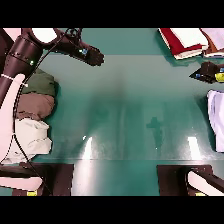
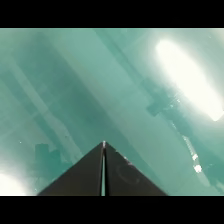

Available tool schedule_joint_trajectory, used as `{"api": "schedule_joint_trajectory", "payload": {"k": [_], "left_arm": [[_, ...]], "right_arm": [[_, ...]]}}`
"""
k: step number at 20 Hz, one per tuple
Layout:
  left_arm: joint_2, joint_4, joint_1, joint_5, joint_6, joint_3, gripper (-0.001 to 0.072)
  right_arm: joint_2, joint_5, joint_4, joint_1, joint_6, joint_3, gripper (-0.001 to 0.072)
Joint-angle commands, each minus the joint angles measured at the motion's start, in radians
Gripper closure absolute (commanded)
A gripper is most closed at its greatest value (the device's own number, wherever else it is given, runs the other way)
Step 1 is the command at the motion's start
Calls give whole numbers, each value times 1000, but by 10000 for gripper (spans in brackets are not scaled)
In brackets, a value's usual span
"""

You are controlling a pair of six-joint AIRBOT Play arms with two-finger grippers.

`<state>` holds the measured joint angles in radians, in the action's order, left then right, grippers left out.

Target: Fold the shirts.

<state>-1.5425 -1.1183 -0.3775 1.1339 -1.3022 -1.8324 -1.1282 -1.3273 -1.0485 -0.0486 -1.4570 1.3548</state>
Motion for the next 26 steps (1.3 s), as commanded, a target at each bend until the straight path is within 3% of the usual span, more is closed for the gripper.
{"api": "schedule_joint_trajectory", "payload": {"k": [1,12,17,20,26], "left_arm": [[0,0,-1,0,0,0,669],[0,0,-1,-1,0,0,669],[2,-14,14,-75,-10,-11,669],[55,-151,146,22,-111,-12,670],[110,-260,515,152,-123,41,668]], "right_arm": [[0,0,1,1,0,0,694],[0,-3,0,1,0,0,694],[0,-2,0,1,0,0,693],[0,0,0,1,0,0,693],[-1,1,0,1,0,0,694]]}}
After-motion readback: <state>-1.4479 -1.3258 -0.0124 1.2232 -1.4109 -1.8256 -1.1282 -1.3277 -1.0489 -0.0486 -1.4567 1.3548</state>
